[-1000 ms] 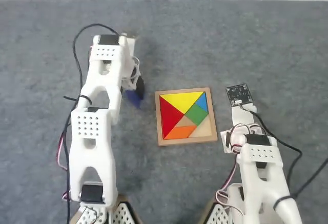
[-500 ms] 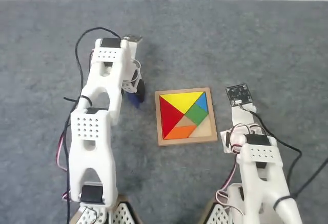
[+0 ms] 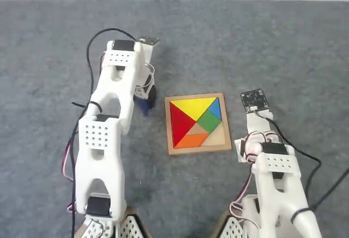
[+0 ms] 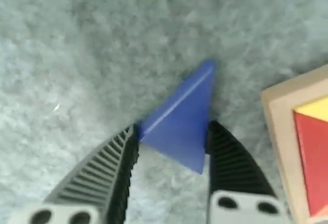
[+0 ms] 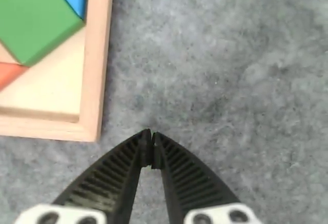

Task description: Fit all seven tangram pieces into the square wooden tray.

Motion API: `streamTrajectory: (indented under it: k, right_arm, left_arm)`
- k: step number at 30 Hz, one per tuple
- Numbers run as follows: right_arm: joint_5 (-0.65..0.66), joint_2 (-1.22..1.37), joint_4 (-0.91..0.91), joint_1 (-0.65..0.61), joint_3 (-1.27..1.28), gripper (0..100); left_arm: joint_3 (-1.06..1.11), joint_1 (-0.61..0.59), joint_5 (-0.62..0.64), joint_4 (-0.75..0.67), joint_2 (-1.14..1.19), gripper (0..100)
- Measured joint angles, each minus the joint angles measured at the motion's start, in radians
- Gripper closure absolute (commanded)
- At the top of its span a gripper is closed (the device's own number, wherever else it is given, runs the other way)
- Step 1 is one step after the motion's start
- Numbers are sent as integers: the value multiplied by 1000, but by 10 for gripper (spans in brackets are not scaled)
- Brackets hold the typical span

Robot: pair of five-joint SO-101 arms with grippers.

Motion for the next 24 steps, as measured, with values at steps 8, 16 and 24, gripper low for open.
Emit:
streamTrajectory:
  k: [8,16,24]
  right_arm:
    - [2,0,0,-25,0,991]
    - [2,0,0,-31,0,991]
    - [2,0,0,-37,0,991]
  left_arm:
    - [-18,38,-46,48,-15,916]
    - [212,104,-68,61,-218,915]
    - [816,236,-97,-224,-574,913]
